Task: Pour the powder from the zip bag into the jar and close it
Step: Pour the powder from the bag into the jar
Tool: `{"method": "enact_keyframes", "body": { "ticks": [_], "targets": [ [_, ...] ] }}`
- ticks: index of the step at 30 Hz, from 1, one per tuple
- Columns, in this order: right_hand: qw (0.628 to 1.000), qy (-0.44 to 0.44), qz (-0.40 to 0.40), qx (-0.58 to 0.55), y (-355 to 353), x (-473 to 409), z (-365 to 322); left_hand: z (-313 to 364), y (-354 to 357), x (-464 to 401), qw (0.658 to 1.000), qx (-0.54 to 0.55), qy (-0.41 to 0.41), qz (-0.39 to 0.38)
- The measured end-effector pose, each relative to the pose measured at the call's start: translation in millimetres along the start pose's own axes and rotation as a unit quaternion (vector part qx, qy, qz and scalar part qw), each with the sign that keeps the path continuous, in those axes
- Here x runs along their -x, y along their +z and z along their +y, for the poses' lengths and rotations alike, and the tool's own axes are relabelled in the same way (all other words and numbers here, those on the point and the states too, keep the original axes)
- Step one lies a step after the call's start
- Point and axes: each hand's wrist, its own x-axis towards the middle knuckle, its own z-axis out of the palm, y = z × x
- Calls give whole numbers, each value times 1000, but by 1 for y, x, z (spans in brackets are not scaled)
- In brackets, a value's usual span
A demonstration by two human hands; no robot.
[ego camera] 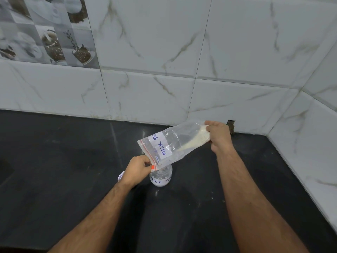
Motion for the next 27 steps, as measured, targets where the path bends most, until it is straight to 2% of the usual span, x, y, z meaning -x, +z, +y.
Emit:
{"method": "enact_keyframes", "body": {
  "ticks": [9, 16, 27],
  "targets": [
    [999, 7, 25, 28, 8, 0, -5, 4, -2, -2, 1000, 7, 15, -22],
    [1000, -4, 9, 9, 13, 6, -16, 6, -2, -8, 1000, -4, 5, -17],
    [997, -13, -29, -72, 19, 14, -18, 2, 0, -4, 994, 104, -38, 0]
  ]
}}
